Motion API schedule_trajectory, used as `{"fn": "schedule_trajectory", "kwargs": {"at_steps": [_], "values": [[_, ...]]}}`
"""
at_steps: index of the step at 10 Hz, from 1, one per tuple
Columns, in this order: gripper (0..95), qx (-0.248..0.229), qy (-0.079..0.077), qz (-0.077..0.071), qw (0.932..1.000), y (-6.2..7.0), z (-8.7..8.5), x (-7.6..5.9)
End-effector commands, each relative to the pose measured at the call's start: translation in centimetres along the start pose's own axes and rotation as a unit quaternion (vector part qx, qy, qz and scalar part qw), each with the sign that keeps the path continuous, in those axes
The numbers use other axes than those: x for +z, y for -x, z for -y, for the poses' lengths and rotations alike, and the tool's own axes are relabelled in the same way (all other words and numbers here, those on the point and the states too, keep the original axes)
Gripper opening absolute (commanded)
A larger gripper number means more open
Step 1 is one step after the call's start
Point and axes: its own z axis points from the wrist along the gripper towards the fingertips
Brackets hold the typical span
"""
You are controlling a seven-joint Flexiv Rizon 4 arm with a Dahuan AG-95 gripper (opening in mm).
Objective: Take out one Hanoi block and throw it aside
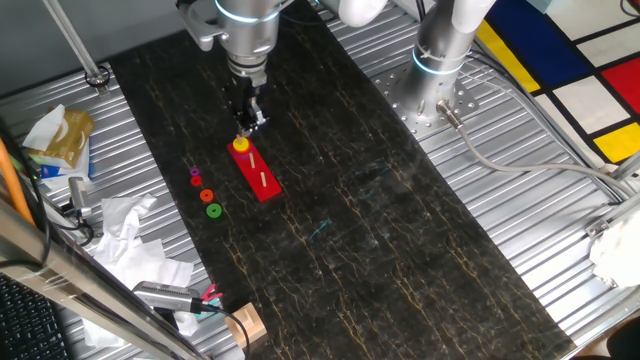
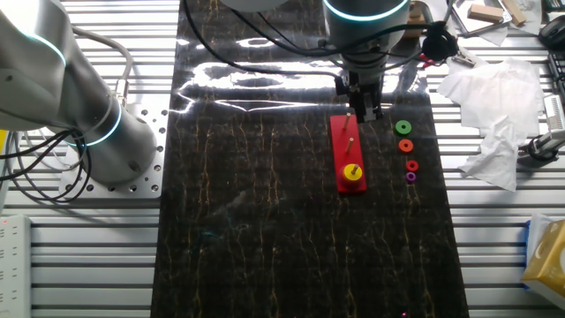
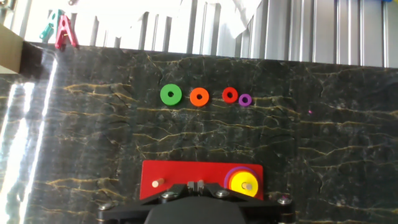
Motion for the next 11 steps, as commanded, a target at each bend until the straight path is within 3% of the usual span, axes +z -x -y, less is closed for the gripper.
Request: {"fn": "schedule_trajectory", "kwargs": {"at_steps": [1, 9, 10, 11], "values": [[0.0, 0.001, -0.004, 0.0, 1.0, 0.01, 0.02, -0.01], [0.0, 0.015, -0.004, 0.001, 0.9999, 0.77, -0.13, -0.23], [0.0, 0.015, 0.005, 0.003, 0.9999, 0.81, -0.14, -0.24], [0.0, 0.001, 0.004, 0.003, 1.0, 0.81, -0.13, -0.22]]}}
